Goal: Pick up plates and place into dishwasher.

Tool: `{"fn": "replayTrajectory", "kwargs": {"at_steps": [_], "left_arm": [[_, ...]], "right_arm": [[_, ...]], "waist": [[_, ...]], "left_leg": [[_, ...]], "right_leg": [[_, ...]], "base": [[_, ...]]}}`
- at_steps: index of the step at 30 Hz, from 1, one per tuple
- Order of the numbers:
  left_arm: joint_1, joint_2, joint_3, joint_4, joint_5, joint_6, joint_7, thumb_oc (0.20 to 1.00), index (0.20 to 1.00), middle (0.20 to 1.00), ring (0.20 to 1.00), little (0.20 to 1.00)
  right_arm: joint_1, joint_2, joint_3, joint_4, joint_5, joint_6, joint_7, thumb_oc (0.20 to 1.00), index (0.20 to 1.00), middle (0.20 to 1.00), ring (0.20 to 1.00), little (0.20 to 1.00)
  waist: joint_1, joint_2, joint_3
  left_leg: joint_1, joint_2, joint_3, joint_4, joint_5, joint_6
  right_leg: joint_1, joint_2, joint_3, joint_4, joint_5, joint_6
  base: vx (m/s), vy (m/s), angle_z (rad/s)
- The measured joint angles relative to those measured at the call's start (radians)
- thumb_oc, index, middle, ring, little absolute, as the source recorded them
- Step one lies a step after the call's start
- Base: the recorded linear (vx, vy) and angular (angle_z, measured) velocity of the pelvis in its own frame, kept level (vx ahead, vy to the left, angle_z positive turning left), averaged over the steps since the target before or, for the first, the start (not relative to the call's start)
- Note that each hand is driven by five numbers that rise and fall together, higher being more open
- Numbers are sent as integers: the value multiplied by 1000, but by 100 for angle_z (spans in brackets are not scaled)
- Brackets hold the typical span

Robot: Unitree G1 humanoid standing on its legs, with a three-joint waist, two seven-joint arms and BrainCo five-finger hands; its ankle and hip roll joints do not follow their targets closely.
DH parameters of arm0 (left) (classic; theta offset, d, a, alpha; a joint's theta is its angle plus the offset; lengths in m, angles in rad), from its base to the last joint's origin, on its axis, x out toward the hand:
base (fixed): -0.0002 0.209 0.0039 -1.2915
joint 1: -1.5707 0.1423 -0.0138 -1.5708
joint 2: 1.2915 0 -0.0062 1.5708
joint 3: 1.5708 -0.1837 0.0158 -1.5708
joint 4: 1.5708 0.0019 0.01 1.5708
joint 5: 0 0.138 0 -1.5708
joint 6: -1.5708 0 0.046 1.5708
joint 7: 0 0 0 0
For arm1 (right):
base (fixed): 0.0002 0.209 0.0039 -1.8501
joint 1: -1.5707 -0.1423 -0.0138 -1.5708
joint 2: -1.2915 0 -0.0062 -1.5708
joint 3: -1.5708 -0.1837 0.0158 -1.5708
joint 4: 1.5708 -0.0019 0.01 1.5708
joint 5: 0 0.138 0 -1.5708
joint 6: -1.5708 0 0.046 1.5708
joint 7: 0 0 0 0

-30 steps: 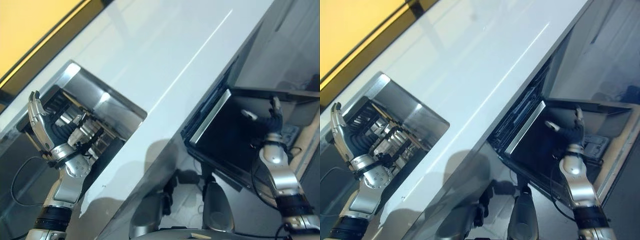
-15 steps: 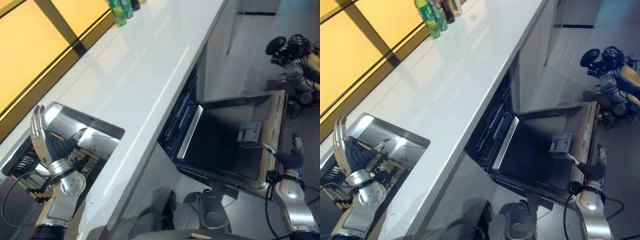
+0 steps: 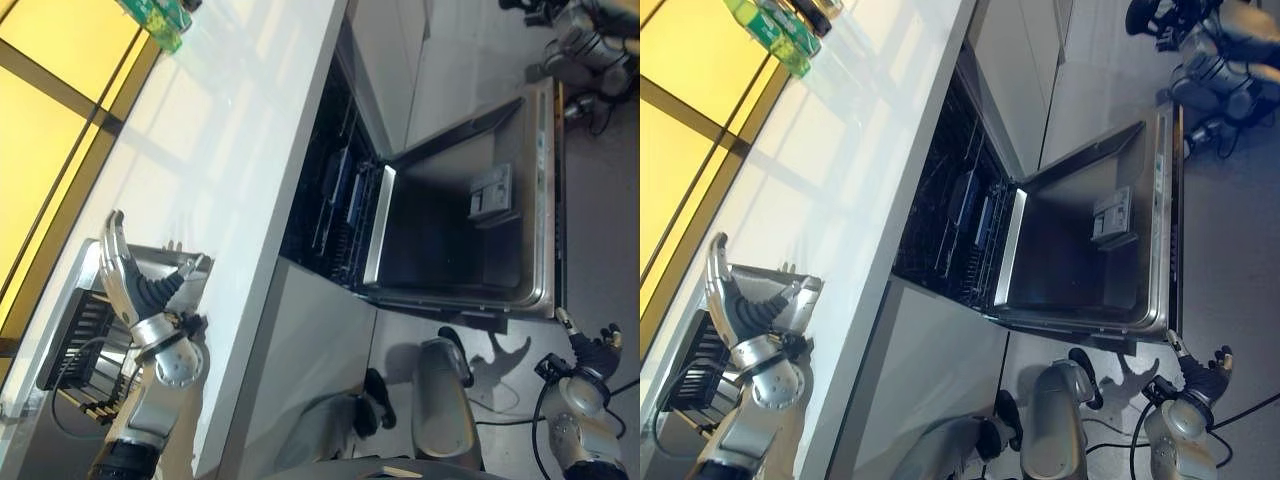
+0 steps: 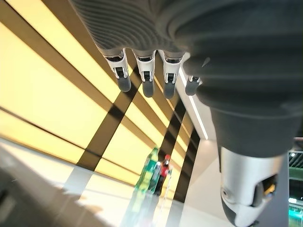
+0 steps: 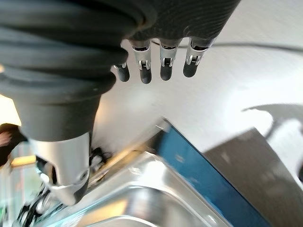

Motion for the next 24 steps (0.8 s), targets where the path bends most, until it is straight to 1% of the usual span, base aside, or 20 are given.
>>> {"fn": "replayTrajectory", "kwargs": {"at_steps": [2,4,8,10,13,15,21,22,24], "left_arm": [[-33,30,-7,-4,-3,16,16,1000,1000,1000,1000,1000],[-46,55,-7,-13,-23,28,24,1000,1000,1000,1000,1000],[-79,113,-11,-36,-40,54,38,1000,1000,1000,1000,1000],[-100,138,-17,-37,-42,76,39,1000,1000,1000,1000,1000],[-124,172,-23,-33,-50,93,45,1000,1000,1000,1000,1000],[-145,184,-24,-17,-50,99,46,1000,1000,1000,1000,1000],[-201,211,-23,50,-53,134,49,1000,1000,1000,1000,1000],[-209,213,-24,60,-62,134,49,1000,1000,1000,1000,1000],[-216,214,-25,79,-75,134,49,1000,1000,1000,1000,1000]], "right_arm": [[-59,7,29,25,72,-23,26,1000,1000,1000,1000,1000],[-96,9,30,38,113,-58,37,1000,1000,1000,1000,1000],[-138,-10,35,72,200,-102,82,1000,1000,1000,1000,1000],[-151,-18,35,85,233,-122,100,1000,1000,1000,1000,1000],[-168,-31,34,108,278,-146,162,1000,1000,1000,1000,1000],[-173,-35,34,118,281,-159,206,1000,1000,1000,1000,1000],[-200,-30,34,122,288,-175,320,1000,1000,1000,1000,1000],[-202,-29,35,122,288,-173,345,1000,1000,1000,1000,1000],[-204,-34,41,122,288,-155,404,1000,1000,1000,1000,1000]], "waist": [[1,1,-1],[1,2,-2],[8,5,-4],[23,7,-5],[29,9,-7],[28,11,-8],[29,14,-11],[27,15,-11],[29,15,-12]], "left_leg": [[-38,-11,3,3,1,2],[-63,-16,4,8,2,3],[-128,-25,5,42,2,3],[-152,-22,6,62,1,2],[-195,-23,7,83,-1,-1],[-213,-23,6,98,-1,-2],[-257,-27,-6,107,-1,-2],[-259,-32,-3,115,-1,-2],[-270,-25,-10,124,-1,-2]], "right_leg": [[-40,-14,1,1,23,0],[-65,-18,3,4,36,-2],[-137,-32,3,54,34,-8],[-164,-29,4,72,31,-14],[-201,-32,4,96,28,-17],[-218,-33,4,108,27,-17],[-262,-30,2,104,28,-17],[-269,-31,2,104,29,-16],[-274,-26,2,103,32,-11]], "base": [[-76,-2,4],[-81,-9,2],[-61,-29,6],[-50,-31,-5],[-18,-36,3],[1,-13,2],[5,-13,-5],[31,15,-6],[41,18,-21]]}}
